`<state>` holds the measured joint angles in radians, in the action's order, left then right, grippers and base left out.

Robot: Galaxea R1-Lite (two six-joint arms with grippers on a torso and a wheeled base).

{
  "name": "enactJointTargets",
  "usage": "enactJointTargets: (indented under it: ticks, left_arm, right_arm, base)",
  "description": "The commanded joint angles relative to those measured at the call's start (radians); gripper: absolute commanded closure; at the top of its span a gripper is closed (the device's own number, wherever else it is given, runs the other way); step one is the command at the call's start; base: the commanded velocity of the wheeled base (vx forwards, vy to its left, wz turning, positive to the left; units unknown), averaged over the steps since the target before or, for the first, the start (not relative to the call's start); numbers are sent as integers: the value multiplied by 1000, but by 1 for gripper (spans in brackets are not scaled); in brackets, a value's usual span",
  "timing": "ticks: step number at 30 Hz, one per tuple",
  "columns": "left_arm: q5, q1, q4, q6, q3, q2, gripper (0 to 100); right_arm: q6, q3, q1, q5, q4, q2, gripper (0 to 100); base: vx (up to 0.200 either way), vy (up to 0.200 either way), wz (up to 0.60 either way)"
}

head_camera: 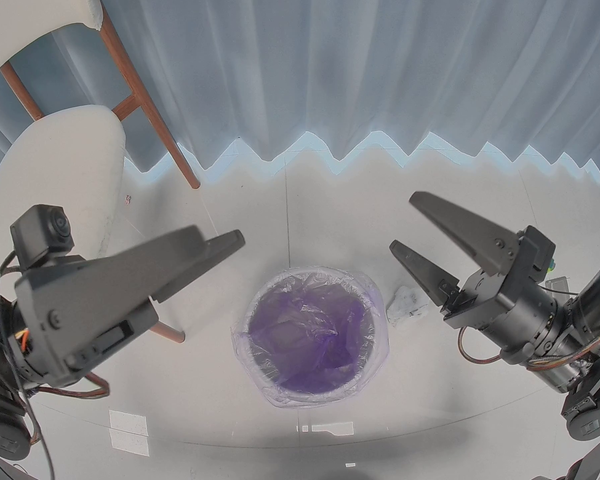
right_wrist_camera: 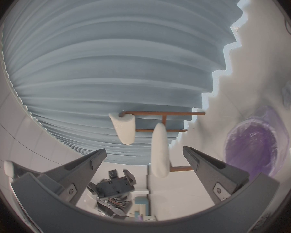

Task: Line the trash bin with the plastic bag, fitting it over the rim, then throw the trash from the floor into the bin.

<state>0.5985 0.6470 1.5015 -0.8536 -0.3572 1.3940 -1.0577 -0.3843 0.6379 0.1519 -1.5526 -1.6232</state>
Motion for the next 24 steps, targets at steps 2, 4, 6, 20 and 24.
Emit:
enactJointTargets:
  ticks: [2, 4, 6, 20, 24]
  left_arm:
    - [47, -17, -1, -42, -14, -73, 0]
    - [46, -26, -7, -41, -16, -73, 0]
    - [46, -27, -7, -39, -16, -76, 0]
    - [44, -72, -14, -36, -8, -87, 0]
    - [46, -119, -23, -10, -9, -69, 0]
  right_arm:
    - [-44, -2, 3, 57, -9, 89, 0]
    - [-41, 11, 3, 72, -11, 94, 0]
    - [-39, 16, 3, 74, -11, 92, 0]
    - [-5, 27, -7, 72, -6, 77, 0]
    - [2, 36, -7, 72, -4, 77, 0]
  base:
    - [-100, -100, 0]
    - [-200, -200, 0]
    - [-200, -200, 0]
    - [-143, -186, 0]
    - [0, 0, 0]
